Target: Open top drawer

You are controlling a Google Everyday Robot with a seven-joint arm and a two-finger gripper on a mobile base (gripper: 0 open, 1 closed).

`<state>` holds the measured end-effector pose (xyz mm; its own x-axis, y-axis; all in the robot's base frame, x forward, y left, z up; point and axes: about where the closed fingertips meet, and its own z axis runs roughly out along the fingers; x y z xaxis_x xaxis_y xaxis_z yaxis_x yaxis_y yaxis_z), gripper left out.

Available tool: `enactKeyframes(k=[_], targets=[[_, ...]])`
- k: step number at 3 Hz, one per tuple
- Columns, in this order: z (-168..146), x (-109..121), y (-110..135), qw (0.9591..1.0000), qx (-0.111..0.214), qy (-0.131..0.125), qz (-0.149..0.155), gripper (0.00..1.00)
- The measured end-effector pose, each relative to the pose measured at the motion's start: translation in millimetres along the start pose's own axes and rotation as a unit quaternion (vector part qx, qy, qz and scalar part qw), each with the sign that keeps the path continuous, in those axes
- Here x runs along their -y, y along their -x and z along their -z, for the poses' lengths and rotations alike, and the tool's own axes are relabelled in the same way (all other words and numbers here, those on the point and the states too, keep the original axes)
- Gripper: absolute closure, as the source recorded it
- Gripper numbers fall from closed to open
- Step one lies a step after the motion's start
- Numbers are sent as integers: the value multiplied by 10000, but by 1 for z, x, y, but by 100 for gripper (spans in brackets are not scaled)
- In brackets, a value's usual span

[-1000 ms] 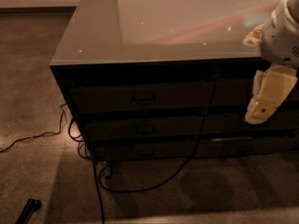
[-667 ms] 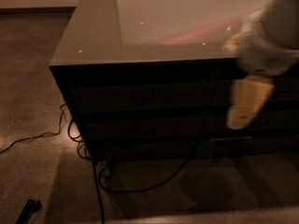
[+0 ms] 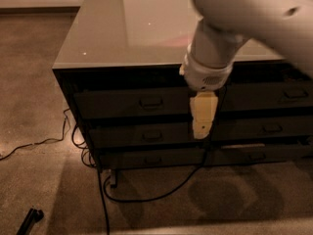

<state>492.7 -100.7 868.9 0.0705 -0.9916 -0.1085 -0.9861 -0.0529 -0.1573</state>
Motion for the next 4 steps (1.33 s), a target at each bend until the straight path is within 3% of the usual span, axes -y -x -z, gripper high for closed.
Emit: enactKeyframes(k=[2, 4], targets=[[-15, 5, -6, 9999, -58, 78, -62, 0], [-51, 60, 8, 9991, -3, -36, 416, 0]])
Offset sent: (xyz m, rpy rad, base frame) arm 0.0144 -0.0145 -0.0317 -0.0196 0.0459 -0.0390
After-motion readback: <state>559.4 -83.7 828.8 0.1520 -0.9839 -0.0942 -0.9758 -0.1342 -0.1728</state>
